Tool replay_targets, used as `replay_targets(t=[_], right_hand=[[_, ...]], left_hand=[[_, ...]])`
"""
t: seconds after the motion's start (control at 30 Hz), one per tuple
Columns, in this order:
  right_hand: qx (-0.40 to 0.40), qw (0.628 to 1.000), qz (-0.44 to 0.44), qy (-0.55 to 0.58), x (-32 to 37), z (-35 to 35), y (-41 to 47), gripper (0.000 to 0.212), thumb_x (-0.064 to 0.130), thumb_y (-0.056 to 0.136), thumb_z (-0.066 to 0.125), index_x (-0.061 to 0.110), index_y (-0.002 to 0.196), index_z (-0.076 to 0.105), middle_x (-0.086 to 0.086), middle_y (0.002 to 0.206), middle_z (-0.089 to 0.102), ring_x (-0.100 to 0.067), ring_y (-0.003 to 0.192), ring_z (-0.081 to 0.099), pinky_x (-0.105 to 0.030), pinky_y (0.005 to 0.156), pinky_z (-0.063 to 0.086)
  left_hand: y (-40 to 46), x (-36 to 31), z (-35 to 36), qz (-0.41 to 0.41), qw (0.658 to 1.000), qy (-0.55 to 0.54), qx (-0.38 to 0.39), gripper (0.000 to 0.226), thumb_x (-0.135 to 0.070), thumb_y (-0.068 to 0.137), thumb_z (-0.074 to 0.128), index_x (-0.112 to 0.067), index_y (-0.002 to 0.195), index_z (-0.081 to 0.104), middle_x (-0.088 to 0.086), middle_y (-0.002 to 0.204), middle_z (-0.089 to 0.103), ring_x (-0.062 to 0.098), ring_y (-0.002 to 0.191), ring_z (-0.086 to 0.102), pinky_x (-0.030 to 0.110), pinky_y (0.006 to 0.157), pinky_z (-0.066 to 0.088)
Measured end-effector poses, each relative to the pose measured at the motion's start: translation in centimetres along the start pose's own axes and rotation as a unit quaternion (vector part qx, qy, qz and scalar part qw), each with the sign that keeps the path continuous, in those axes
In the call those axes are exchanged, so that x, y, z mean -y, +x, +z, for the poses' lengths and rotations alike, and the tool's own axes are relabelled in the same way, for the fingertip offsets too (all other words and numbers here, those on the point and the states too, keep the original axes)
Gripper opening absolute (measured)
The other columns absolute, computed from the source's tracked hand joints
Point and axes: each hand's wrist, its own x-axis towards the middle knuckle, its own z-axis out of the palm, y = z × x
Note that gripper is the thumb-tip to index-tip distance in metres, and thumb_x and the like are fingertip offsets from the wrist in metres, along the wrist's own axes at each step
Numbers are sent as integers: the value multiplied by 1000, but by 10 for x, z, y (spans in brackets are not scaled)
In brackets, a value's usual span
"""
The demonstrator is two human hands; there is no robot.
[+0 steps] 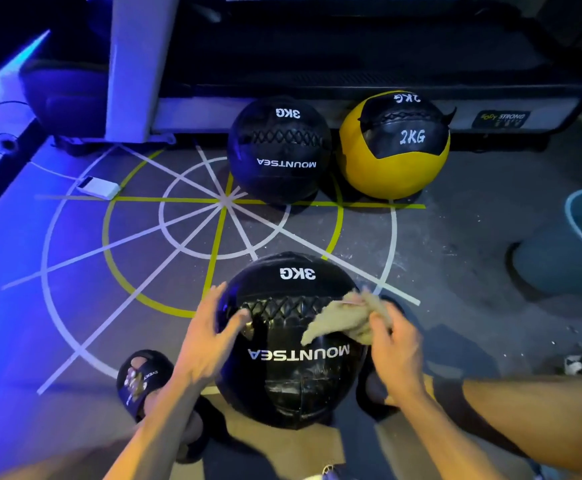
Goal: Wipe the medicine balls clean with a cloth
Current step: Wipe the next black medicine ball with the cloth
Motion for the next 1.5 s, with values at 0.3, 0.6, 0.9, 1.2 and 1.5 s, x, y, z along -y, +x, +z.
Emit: replay_targets(t=[0.3,0.6,0.9,1.2,1.5], right_hand=[[9,999,10,-48,6,19,20,28,25,102,52,32,123,69,3,107,73,-26,101,68,-28,82,47],[166,923,-337,-76,74,97,-27,28,13,89,52,12,108,73,0,114,72,-13,111,63,-29,100,49],[16,986,-85,-142,-3,20,24,22,15,79,50,21,90,69,4,67,61,-20,62,51,-31,67,46],[238,898,-369,-28,67,62,-24,38,1,88,52,22,112,74,8,124,70,-9,123,61,-34,110,46],[-15,995,-89,-29,71,4,47,18,25,103,53,15,89,60,5,69,57,-1,71,59,-16,61,42]], left_hand=[[-9,3,13,21,1000,-5,-6,82,-63,78,78,-47,147,37,-34,143,44,-7,134,43,20,107,32],[-5,21,18,14,1000,4,-5,95,-72,67,73,-36,149,41,-5,151,53,11,140,49,45,118,39],[-6,22,21,27,999,-25,-40,102,-87,64,70,-39,150,44,-30,149,43,-2,142,39,36,119,35],[-4,30,24,32,999,6,-28,95,-67,68,75,-35,152,42,-5,158,46,13,144,43,47,119,37],[-8,23,29,16,999,-4,-47,108,-91,62,67,-40,154,38,-18,161,35,9,146,34,42,121,33]])
